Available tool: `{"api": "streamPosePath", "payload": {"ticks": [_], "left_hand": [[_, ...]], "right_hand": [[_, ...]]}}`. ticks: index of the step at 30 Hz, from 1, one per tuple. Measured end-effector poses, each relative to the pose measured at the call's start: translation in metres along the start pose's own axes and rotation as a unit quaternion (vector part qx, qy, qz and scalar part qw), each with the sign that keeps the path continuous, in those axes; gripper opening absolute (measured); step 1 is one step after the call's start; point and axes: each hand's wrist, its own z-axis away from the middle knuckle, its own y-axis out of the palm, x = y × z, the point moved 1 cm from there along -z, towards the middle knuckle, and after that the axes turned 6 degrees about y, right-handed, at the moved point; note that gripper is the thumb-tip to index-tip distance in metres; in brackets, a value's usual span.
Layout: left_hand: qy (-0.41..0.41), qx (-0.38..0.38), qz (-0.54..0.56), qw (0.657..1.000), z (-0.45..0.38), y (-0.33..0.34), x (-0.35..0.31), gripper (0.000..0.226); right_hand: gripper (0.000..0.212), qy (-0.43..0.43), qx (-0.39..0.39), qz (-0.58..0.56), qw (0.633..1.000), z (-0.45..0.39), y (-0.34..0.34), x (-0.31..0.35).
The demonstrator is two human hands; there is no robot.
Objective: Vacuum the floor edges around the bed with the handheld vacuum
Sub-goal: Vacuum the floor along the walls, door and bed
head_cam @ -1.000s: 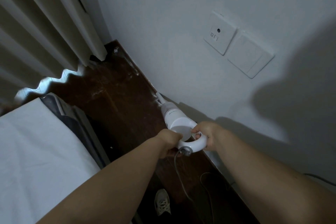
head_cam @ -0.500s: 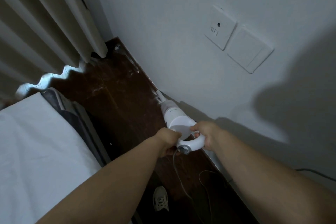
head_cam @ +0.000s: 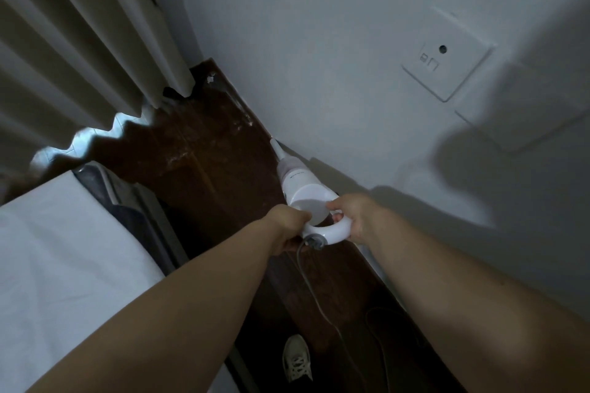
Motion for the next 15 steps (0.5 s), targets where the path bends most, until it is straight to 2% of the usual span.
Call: {"api": "streamPosePath", "payload": {"ticks": [5,9,15], "left_hand": [[0.009,-0.016,-0.005,1.0,-0.009,-0.006,-0.005,0.039],[0.01,-0.018,-0.017,1.0,-0.007,-0.002,-0.002,0.039],[0.006,-0.011,-0.022,1.0,0.01,0.023,0.015,0.04]], "right_hand": [[0.008,-0.013,0.003,0.004,1.0,0.002,0.009,0.009],[0.026,-0.013,-0.005,0.009,1.0,0.003,0.005,0.005],[0.027,-0.015,-0.014,0.015,1.0,0.014,-0.019,-0.018]]}}
